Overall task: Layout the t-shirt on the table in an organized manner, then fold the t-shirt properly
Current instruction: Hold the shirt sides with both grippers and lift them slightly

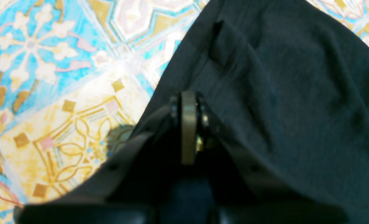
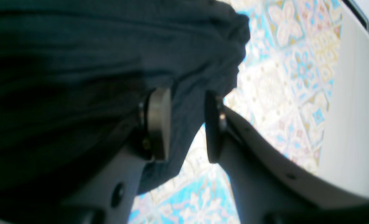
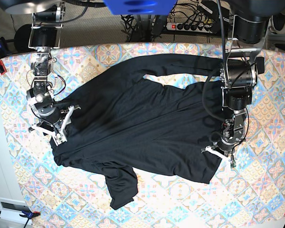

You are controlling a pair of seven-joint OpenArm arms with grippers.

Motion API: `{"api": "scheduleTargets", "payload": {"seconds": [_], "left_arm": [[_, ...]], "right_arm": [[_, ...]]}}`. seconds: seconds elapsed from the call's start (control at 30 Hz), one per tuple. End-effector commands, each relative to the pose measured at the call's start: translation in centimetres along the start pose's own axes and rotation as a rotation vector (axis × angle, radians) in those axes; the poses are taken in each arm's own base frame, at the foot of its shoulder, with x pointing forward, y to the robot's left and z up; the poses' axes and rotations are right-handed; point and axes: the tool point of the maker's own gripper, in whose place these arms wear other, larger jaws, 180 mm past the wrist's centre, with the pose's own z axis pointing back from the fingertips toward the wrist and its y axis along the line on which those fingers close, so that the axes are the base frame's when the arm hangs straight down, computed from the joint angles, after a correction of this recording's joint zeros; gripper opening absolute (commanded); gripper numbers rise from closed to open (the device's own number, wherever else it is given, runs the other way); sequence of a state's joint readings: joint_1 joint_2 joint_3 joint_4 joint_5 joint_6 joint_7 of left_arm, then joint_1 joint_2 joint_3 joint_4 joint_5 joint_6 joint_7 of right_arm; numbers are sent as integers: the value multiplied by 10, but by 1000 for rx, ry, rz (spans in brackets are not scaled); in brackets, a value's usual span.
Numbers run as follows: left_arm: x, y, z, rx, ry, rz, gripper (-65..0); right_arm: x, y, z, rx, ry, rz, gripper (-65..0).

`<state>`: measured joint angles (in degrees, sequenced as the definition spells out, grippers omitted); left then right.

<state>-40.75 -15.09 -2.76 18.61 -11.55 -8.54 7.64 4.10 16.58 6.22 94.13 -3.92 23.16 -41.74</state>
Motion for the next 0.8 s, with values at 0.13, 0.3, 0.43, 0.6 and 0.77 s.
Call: {"api": "scheduleTargets", "payload": {"seconds": [0.13,0.3,0.43,0.6,0.77], "left_arm": [[48,55,10,94,-105,75,-650],[59,99,23,162,-149,185,-649],[67,125,31,201,-167,185,-647],[65,132,33,212,-152,177,-645],[62,94,26,135,-61,175,-549]], "right_arm": [[28,-8,8,-28,-87,0,-478],[28,-1,9,-15,-90,-2,-478],[16,10,8,7,-66,-8,-478],[8,19,13,18,-44,-6,-478],[12,23,15,23,-54,-14,-478]]}}
